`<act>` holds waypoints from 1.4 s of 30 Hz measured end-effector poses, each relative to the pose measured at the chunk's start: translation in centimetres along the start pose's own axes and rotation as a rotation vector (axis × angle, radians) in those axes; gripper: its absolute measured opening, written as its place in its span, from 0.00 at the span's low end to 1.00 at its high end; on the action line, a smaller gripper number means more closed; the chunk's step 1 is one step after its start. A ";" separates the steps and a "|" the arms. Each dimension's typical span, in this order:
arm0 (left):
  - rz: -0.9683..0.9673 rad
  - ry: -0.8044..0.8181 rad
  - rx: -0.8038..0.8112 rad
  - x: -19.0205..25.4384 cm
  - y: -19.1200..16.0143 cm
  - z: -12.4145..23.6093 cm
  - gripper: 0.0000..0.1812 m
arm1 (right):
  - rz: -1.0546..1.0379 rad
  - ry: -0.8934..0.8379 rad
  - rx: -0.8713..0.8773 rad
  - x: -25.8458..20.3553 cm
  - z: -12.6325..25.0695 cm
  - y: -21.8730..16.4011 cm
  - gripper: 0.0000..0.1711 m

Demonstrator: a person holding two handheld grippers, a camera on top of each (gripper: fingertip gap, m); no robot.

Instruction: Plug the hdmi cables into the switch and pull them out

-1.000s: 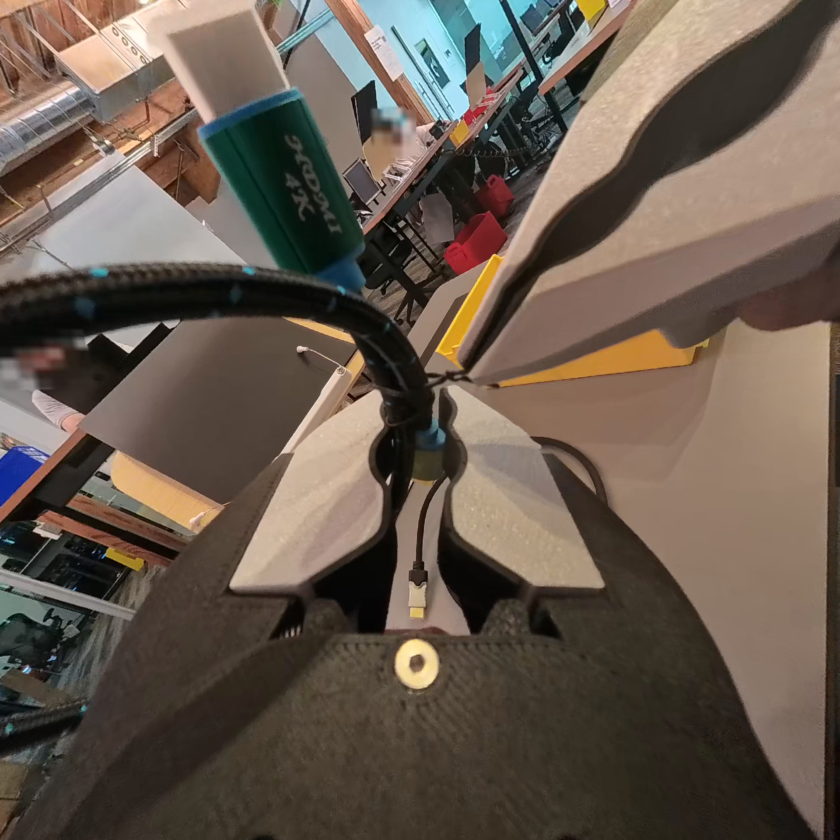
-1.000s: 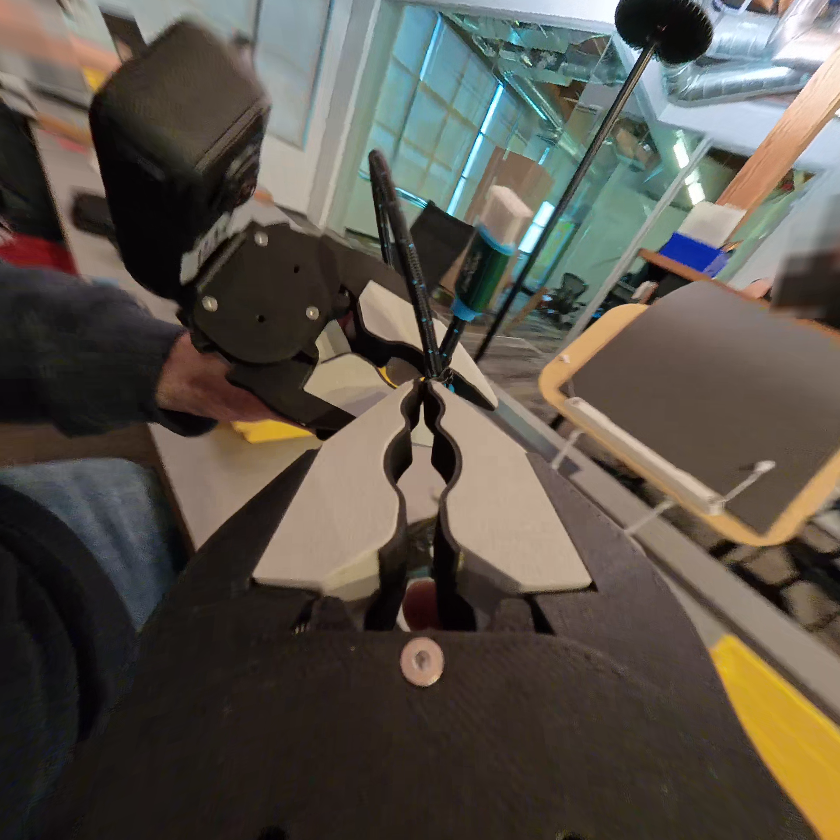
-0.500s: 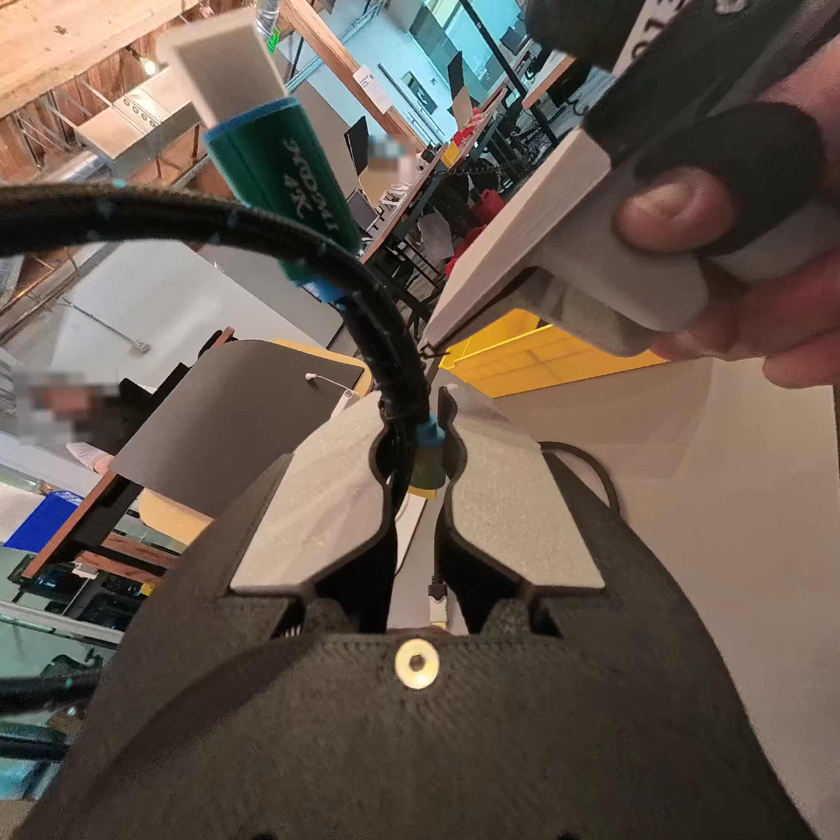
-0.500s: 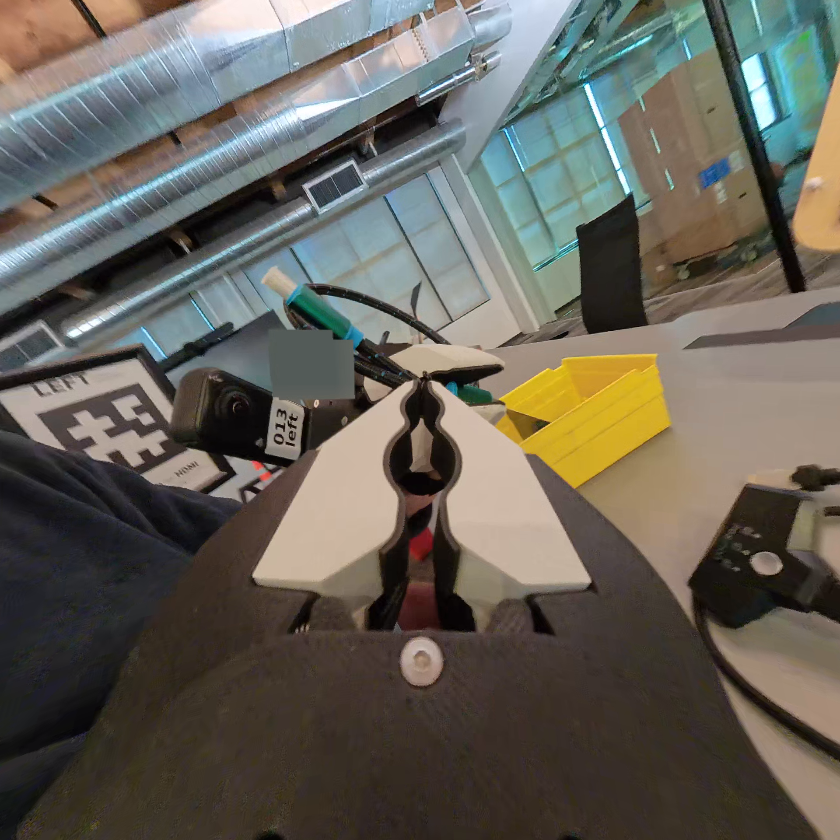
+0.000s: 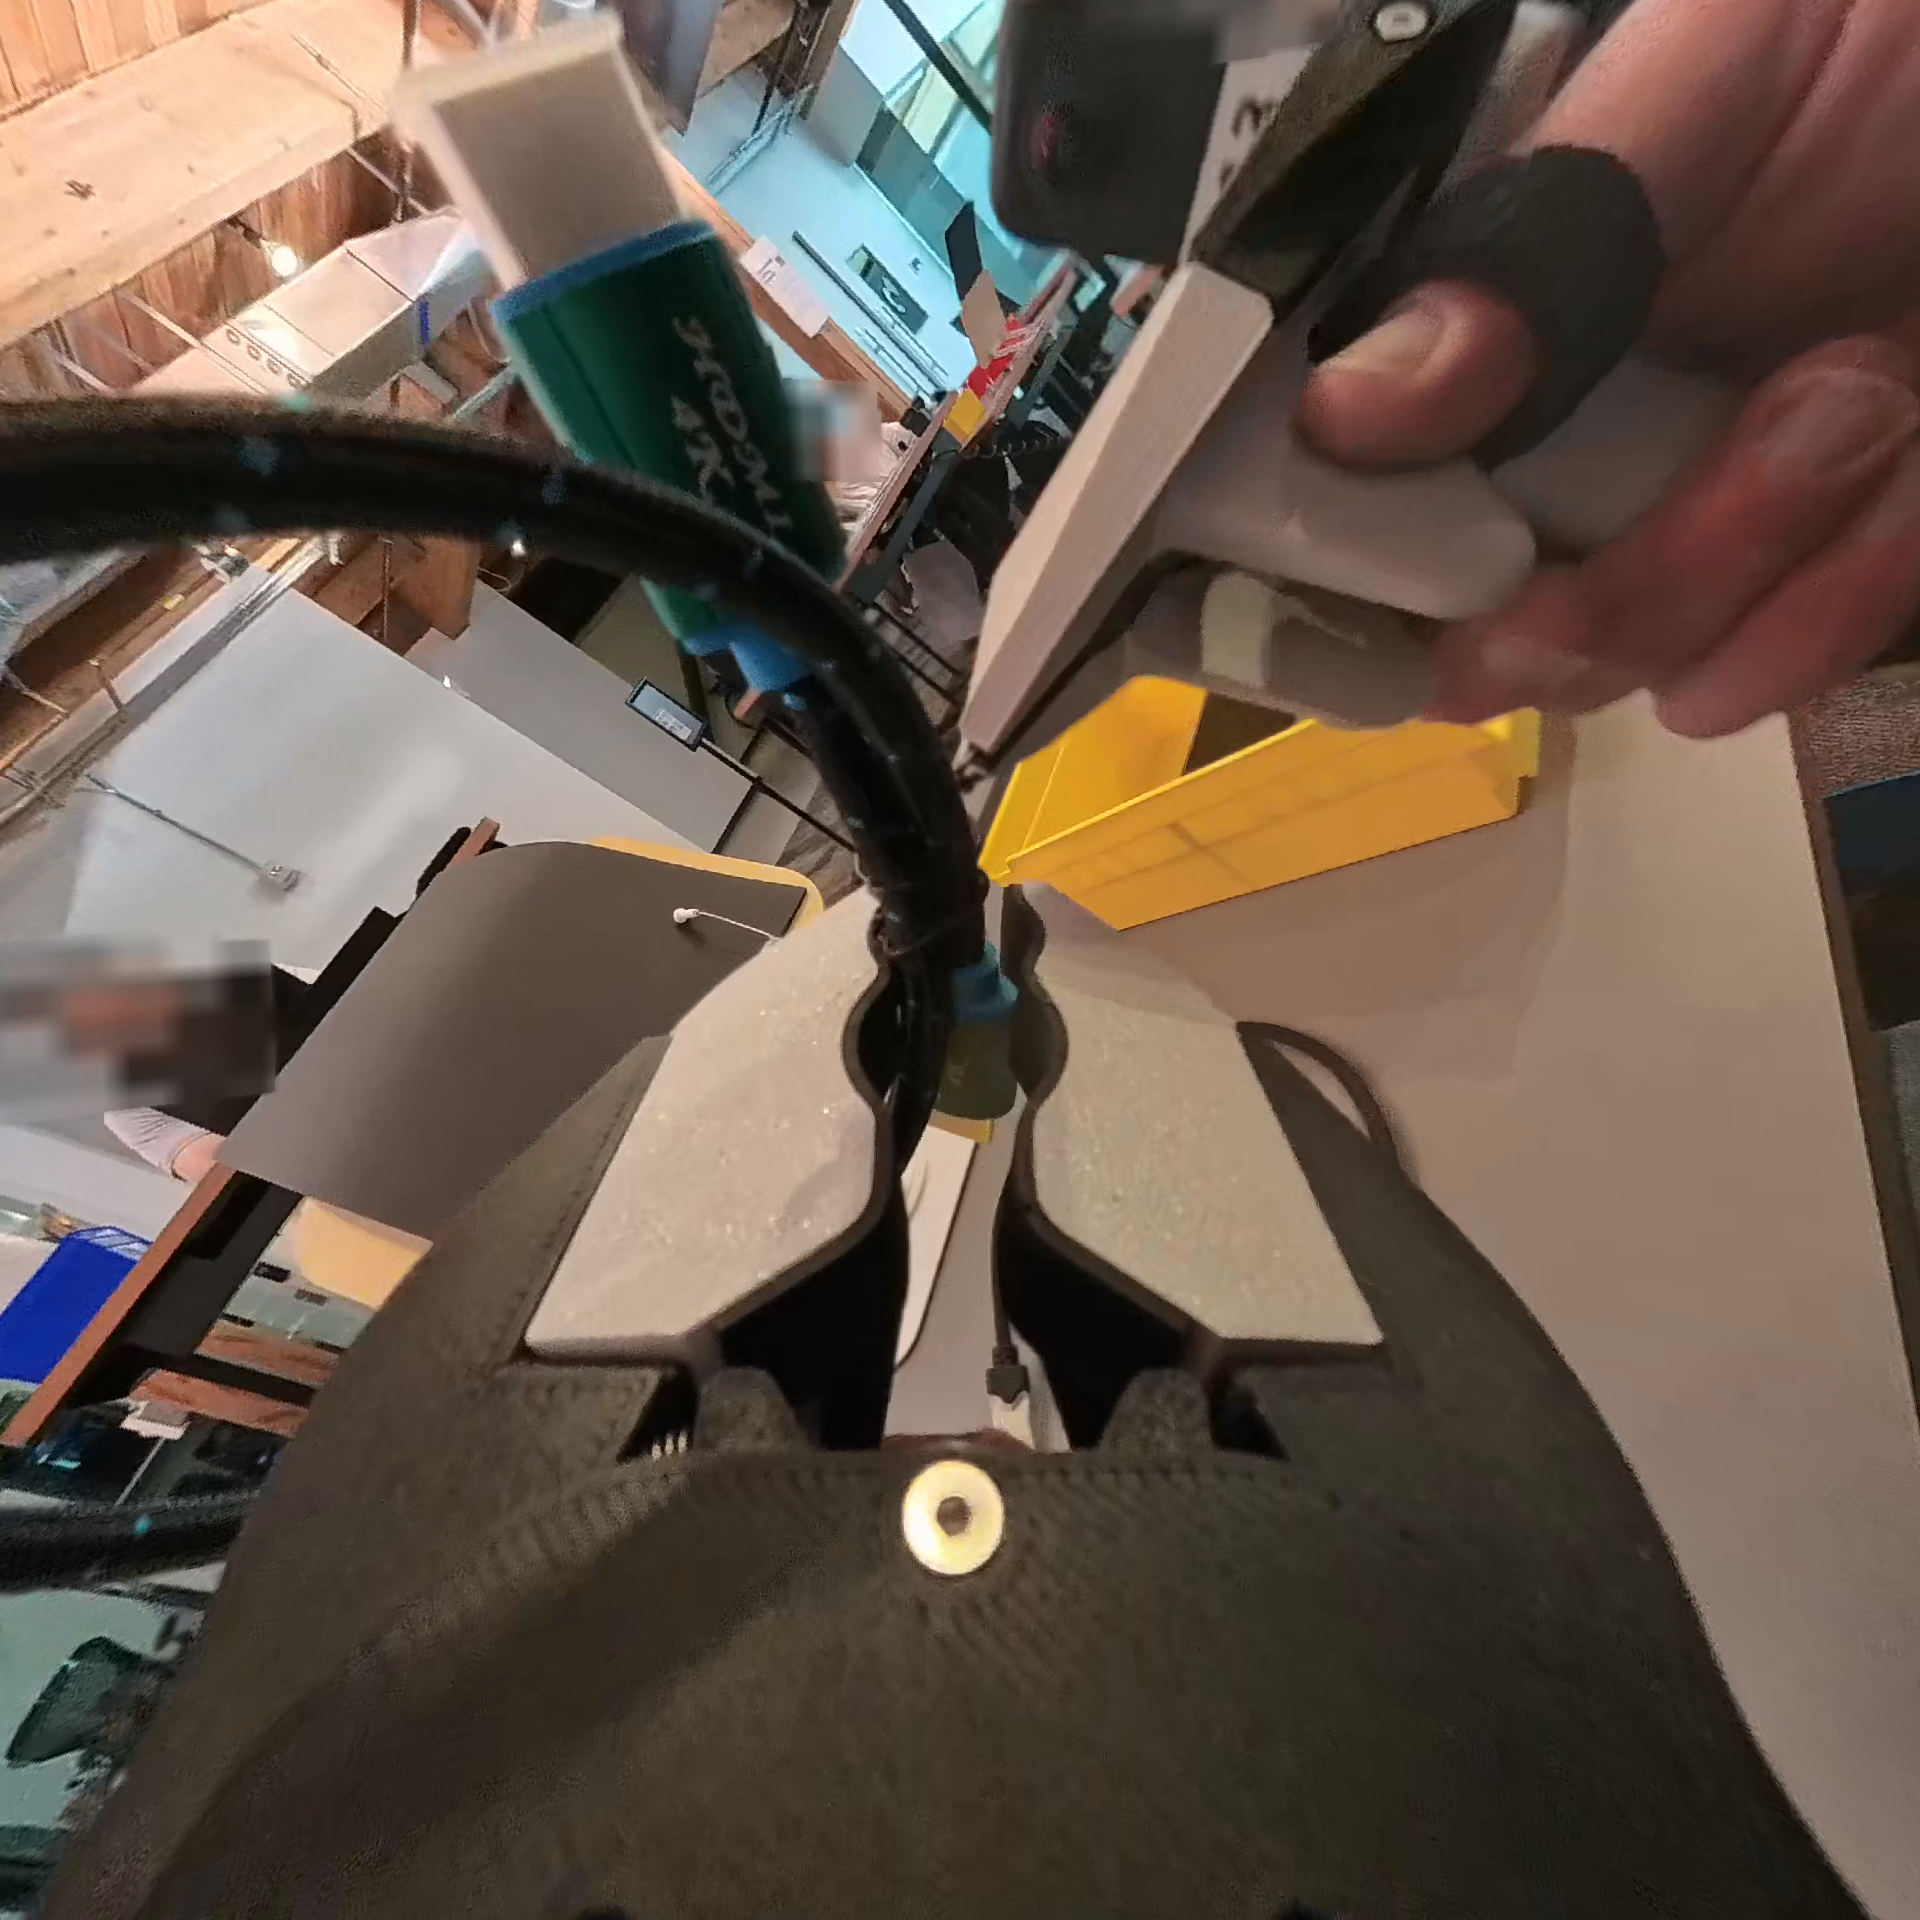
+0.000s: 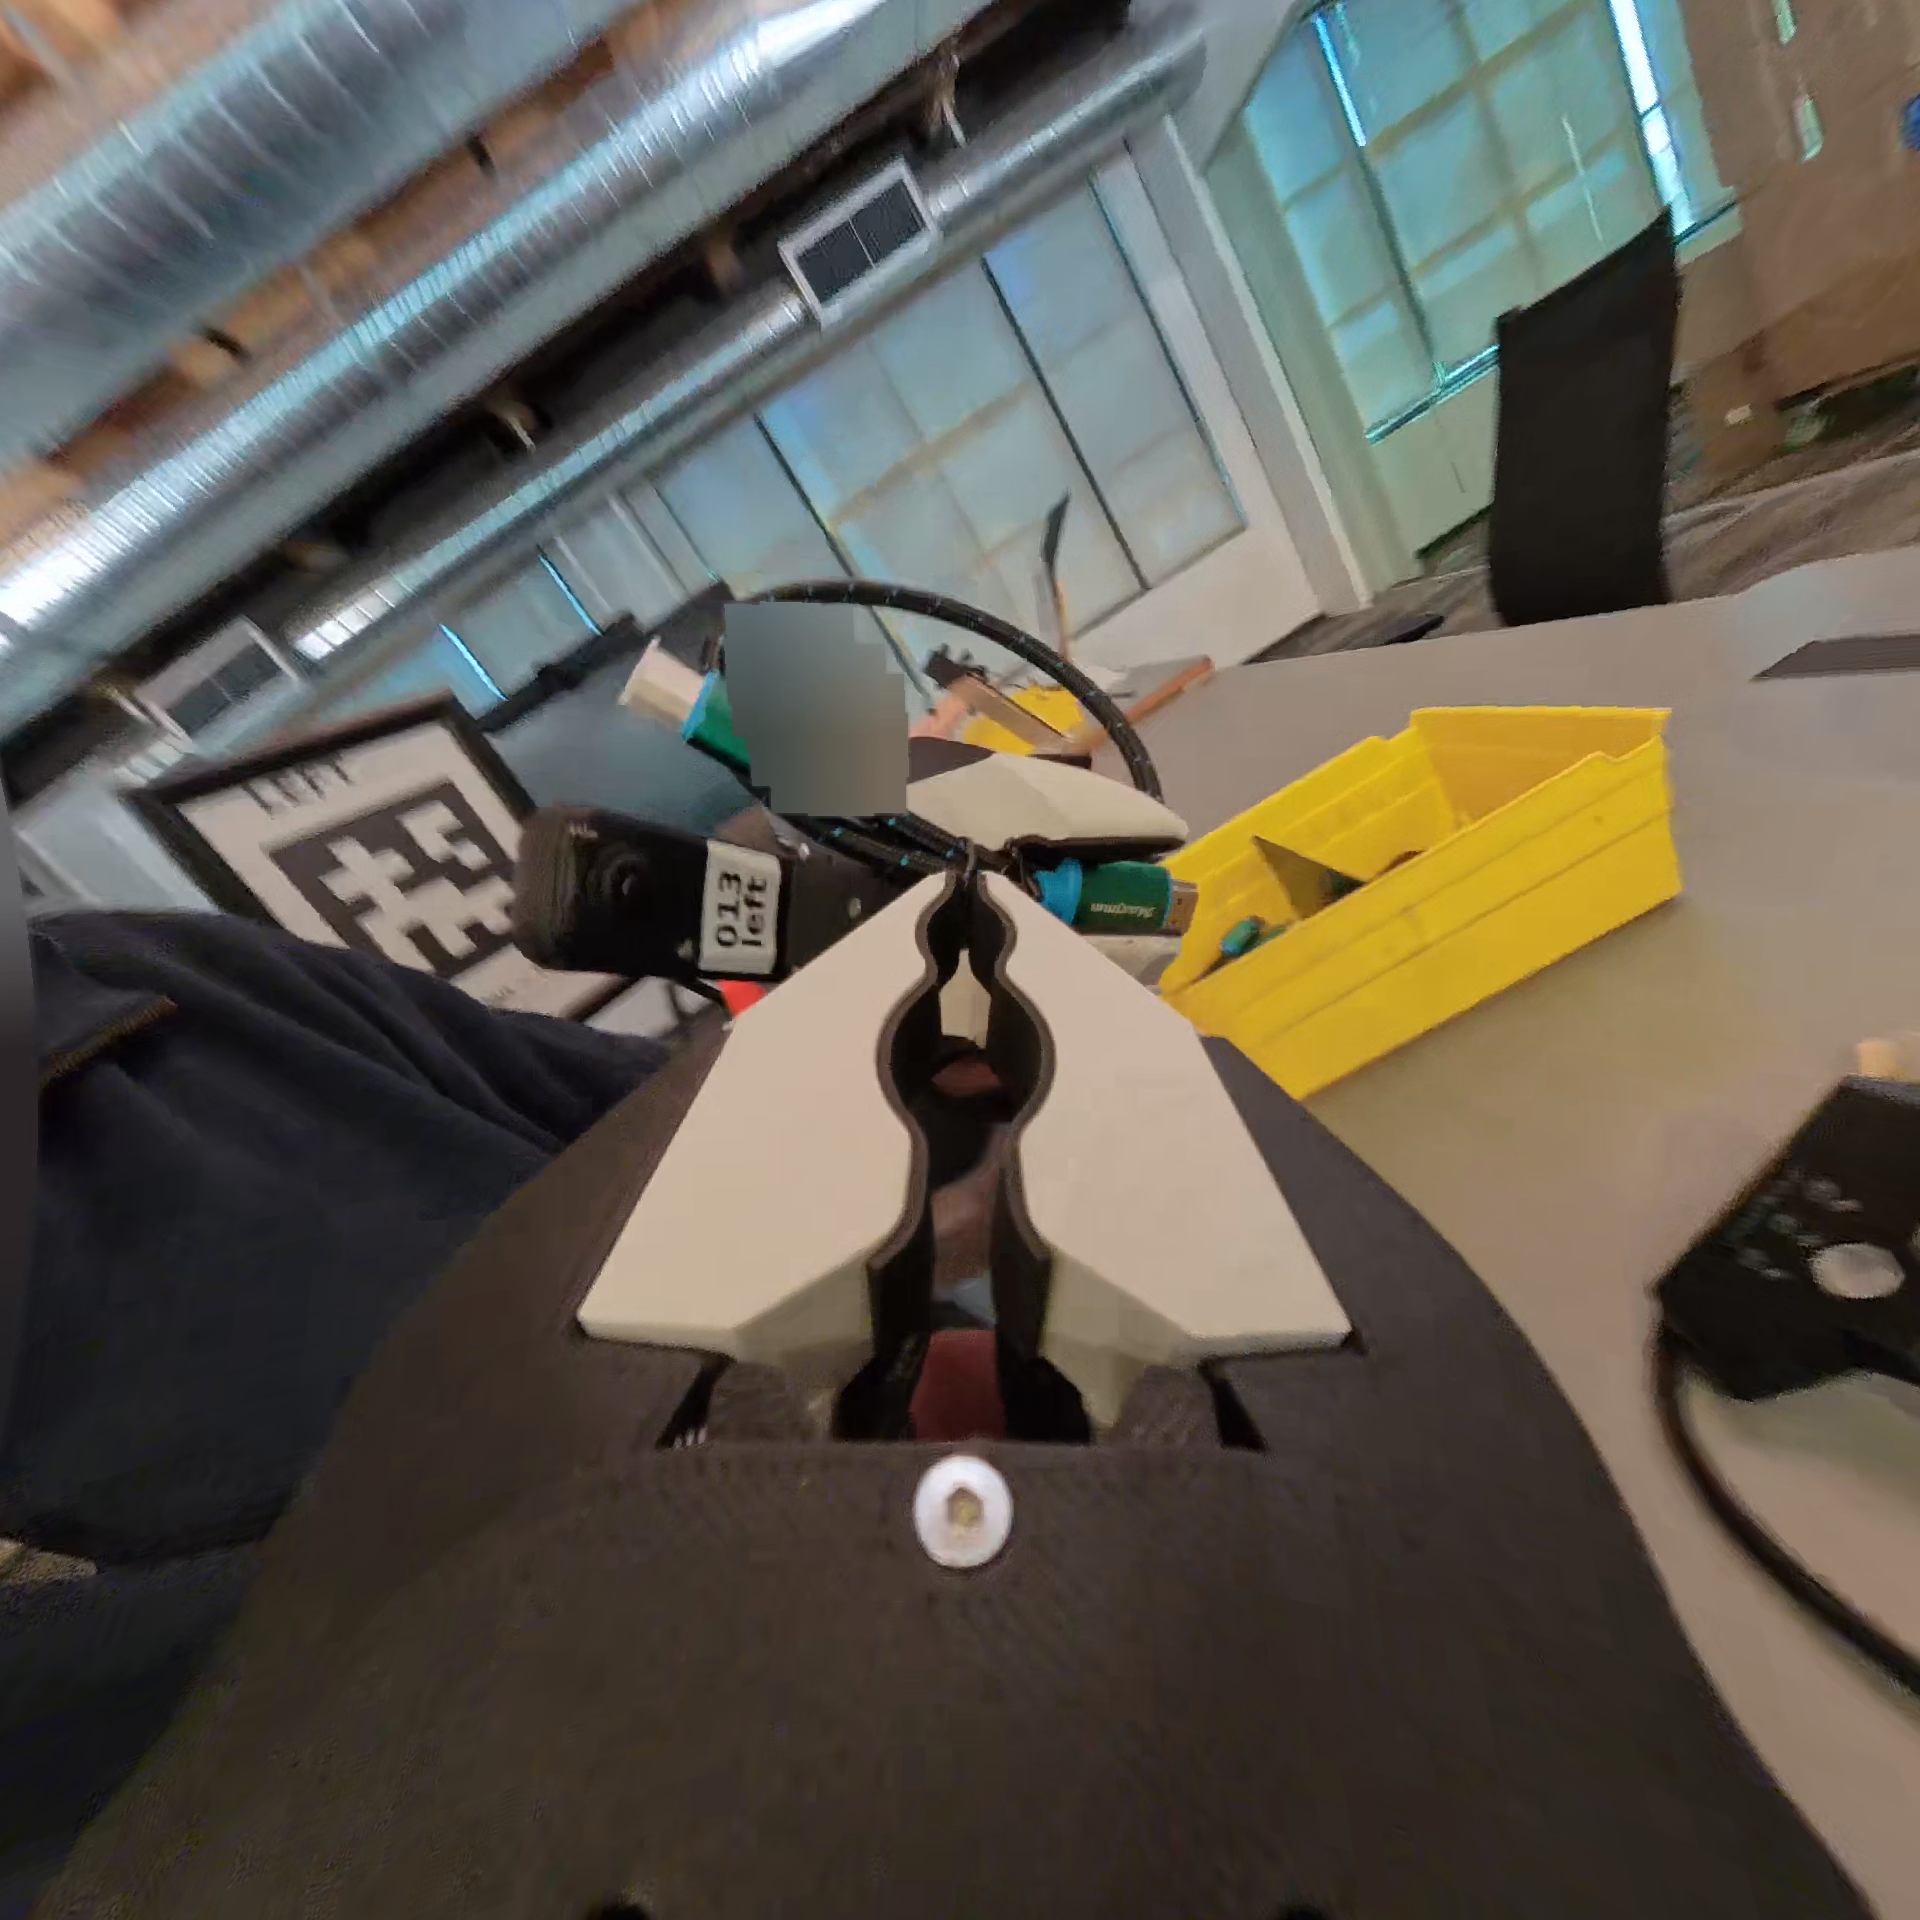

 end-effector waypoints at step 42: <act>0.308 -0.128 0.094 0.4 0.4 0.0 0.09 | 0.599 -0.167 -0.198 -0.5 -0.3 -1.0 0.02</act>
Point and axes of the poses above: each gripper's, where its closed fingertips meet, z back along the fingers, y out of its top, x = y × z across the jaws, the point moved 4 cm from there along z, back along the fingers, and after that the axes turned 11 degrees about x, right-handed, at the moved point
